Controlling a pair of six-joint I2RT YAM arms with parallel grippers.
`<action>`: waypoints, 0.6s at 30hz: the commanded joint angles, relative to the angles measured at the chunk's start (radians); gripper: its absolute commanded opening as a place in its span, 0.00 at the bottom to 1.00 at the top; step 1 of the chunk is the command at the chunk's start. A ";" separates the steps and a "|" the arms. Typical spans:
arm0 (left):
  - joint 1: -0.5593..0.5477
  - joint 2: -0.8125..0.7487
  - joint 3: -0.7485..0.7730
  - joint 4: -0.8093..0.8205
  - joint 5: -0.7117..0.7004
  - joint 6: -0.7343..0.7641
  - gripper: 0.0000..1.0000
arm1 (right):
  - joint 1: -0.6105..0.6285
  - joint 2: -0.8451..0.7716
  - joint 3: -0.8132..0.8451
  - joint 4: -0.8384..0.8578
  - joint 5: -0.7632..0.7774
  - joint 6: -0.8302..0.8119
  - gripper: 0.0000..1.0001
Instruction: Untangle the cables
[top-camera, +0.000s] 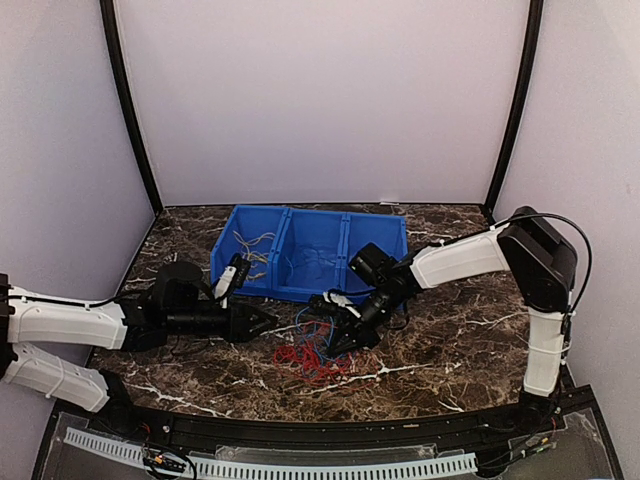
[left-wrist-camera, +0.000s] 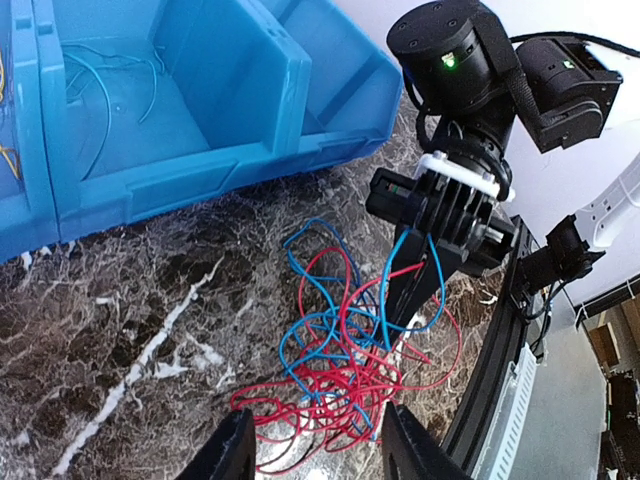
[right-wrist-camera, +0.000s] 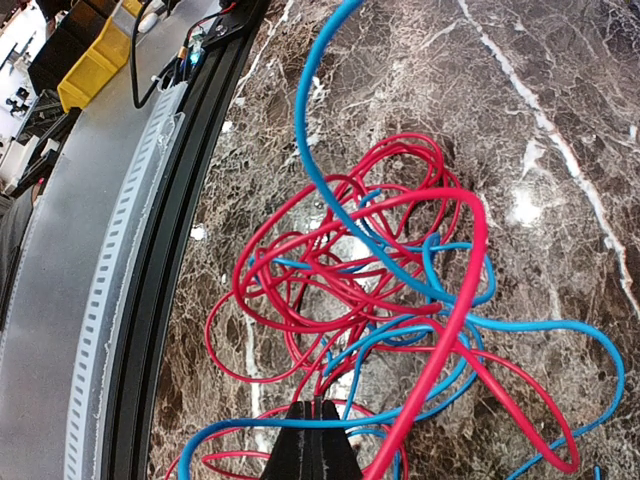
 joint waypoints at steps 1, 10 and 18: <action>-0.004 -0.019 -0.053 0.127 0.033 0.012 0.45 | 0.006 0.018 0.004 -0.010 -0.019 -0.012 0.00; -0.011 0.201 0.013 0.323 0.205 0.009 0.46 | 0.006 0.025 0.013 -0.021 -0.012 -0.017 0.00; -0.029 0.359 0.080 0.482 0.280 -0.065 0.42 | 0.006 0.019 0.012 -0.024 -0.002 -0.015 0.00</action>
